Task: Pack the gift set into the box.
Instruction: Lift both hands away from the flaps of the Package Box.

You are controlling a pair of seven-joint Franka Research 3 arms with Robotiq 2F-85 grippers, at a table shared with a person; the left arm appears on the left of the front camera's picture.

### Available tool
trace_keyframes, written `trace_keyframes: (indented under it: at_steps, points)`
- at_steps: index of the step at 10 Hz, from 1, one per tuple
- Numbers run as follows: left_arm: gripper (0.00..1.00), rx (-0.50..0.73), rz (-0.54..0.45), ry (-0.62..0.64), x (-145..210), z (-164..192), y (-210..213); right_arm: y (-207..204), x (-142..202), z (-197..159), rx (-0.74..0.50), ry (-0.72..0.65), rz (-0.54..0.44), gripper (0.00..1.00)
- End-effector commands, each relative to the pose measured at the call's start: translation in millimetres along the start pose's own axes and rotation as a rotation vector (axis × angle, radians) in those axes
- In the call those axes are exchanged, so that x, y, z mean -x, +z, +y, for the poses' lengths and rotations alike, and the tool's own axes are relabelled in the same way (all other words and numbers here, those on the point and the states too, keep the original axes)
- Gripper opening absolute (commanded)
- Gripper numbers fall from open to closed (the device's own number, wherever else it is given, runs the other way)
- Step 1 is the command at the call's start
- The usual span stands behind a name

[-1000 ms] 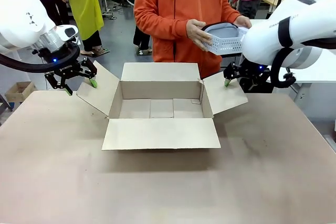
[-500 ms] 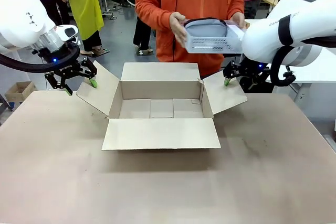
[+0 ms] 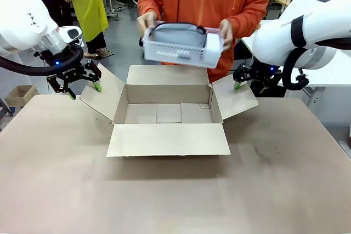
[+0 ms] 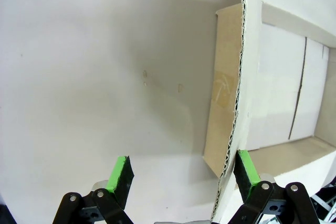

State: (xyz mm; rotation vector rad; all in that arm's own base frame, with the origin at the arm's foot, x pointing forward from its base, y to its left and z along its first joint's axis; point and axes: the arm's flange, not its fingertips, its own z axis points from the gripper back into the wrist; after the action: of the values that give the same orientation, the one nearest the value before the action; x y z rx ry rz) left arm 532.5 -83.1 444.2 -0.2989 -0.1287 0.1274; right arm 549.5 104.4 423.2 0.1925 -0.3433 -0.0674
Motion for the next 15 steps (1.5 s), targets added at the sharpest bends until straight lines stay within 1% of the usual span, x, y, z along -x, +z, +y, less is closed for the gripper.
trace_keyframes:
  at_steps: [1, 12, 13, 14, 15]
  points:
    - [1.0, -0.016, -0.007, 0.01, 0, -1, 2, 2, -2, 3, 0.013, -0.013, 0.0, 1.0]
    - [1.0, -0.016, -0.007, 0.01, 0, -1, 2, 2, -2, 3, 0.013, -0.013, 0.0, 1.0]
    - [1.0, 0.0, 0.0, 0.0, 0, 0, 0, 0, 0, 0, 0.0, 0.0, 0.0, 1.0]
    - [1.0, 0.191, 0.049, -0.072, 11, 2, 41, 33, 5, -9, -0.131, 0.038, -0.002, 1.0]
    - [1.0, 0.532, 0.134, -0.138, 29, 24, 94, 69, 12, -37, -0.417, 0.068, 0.028, 1.0]
